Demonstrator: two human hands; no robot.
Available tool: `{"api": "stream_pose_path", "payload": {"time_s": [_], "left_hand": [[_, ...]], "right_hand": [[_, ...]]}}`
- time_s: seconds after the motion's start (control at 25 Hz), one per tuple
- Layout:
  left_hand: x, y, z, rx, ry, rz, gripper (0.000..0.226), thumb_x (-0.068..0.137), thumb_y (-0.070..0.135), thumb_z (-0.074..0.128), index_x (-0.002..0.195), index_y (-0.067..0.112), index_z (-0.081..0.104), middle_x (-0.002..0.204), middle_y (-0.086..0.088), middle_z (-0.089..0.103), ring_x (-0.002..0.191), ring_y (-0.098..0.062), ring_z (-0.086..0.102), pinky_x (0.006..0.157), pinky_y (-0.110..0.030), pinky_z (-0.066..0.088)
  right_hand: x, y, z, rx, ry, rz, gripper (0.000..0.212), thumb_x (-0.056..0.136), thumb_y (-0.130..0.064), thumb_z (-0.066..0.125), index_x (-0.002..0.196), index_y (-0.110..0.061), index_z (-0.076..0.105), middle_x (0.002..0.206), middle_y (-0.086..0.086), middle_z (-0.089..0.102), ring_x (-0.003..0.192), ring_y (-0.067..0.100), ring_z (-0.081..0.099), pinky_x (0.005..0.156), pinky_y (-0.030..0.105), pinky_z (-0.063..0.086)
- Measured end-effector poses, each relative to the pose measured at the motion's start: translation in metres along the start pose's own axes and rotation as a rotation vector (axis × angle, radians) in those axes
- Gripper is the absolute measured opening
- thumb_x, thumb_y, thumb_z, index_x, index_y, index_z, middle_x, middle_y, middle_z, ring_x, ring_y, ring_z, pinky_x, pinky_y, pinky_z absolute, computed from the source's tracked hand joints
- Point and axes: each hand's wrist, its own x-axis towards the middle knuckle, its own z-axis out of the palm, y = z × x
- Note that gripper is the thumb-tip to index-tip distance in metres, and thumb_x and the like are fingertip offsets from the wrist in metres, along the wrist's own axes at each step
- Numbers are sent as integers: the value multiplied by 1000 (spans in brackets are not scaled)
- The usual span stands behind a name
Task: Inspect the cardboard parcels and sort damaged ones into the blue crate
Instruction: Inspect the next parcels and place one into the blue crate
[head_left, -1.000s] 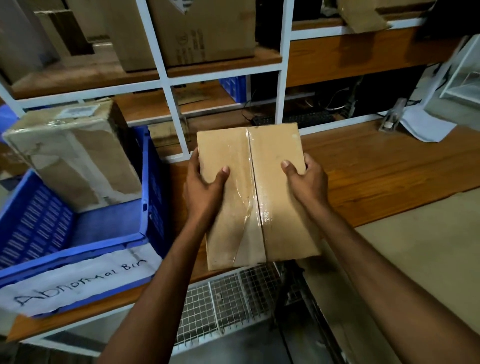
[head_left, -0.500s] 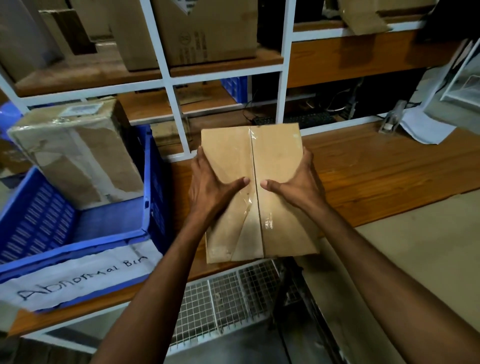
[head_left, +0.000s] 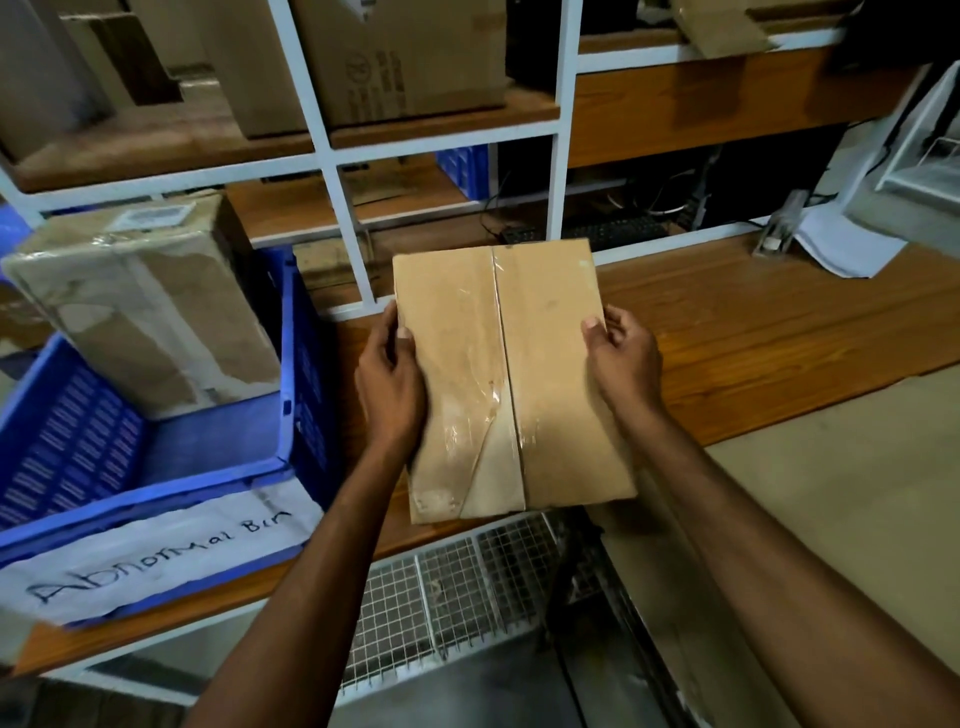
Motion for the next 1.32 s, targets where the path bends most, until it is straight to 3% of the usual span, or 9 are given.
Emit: {"api": "stream_pose_path", "payload": {"time_s": [0.12,0.24,0.44,0.64,0.84,0.92,1.0,1.16,1.32], "left_hand": [[6,-3,-1,60,4,21,46,110,32,49,154,20,48,147,9,56,113,24,49,94,-1,40],[5,-5,-2,56,64,27,42,109,31,50,150,21,54,142,11,60,115,21,52,93,0,40],[16,4,0,27,141,0,29,103,31,61,131,25,68,122,13,69,113,4,63,100,-25,52],[26,22,17,109,277,-83,27,101,29,64,127,22,69,118,11,70,107,-2,62,101,-29,52],[15,-20,7,-89,-144,-241,74,94,36,73,158,39,35,151,3,51,128,-16,57,101,-46,56],[13,-26,8,-16,-121,-247,81,89,30,79,157,36,35,149,2,52,129,-18,56,103,-50,54],[18,-28,10,28,-103,-251,84,86,32,81,156,33,35,148,1,52,129,-21,56,106,-55,51],[16,-23,22,409,-211,-231,124,70,73,80,162,32,8,162,-7,32,137,-33,46,106,-51,46],[16,-19,30,741,-248,-213,131,76,80,70,164,12,1,160,-16,30,132,-37,50,95,-43,49]], "right_hand": [[8,-3,0,-72,39,-32,28,103,-31,59,124,-17,69,117,3,74,106,18,67,94,40,55],[12,-3,1,-61,108,5,25,102,-37,59,111,-19,75,108,2,76,99,19,67,87,38,55],[20,-12,7,-148,174,54,48,91,-68,58,87,-22,71,83,-4,71,77,17,64,68,34,47],[22,-23,20,-248,201,63,48,88,-67,64,102,-21,67,95,-3,69,88,20,66,76,36,52],[8,9,9,-130,-187,116,50,97,-47,63,144,-29,55,134,-1,64,120,23,60,100,48,53],[4,13,13,-127,-136,67,47,99,-36,65,143,-24,56,134,1,65,121,23,61,101,47,53],[6,10,16,-162,-125,104,52,97,-44,66,144,-24,54,135,2,64,120,25,61,99,45,53],[9,7,35,-441,-209,194,94,79,-78,65,149,-23,37,142,5,55,127,31,54,100,42,46],[9,0,51,-564,-145,154,92,75,-72,75,140,-16,44,134,9,57,124,31,55,93,37,40]]}}
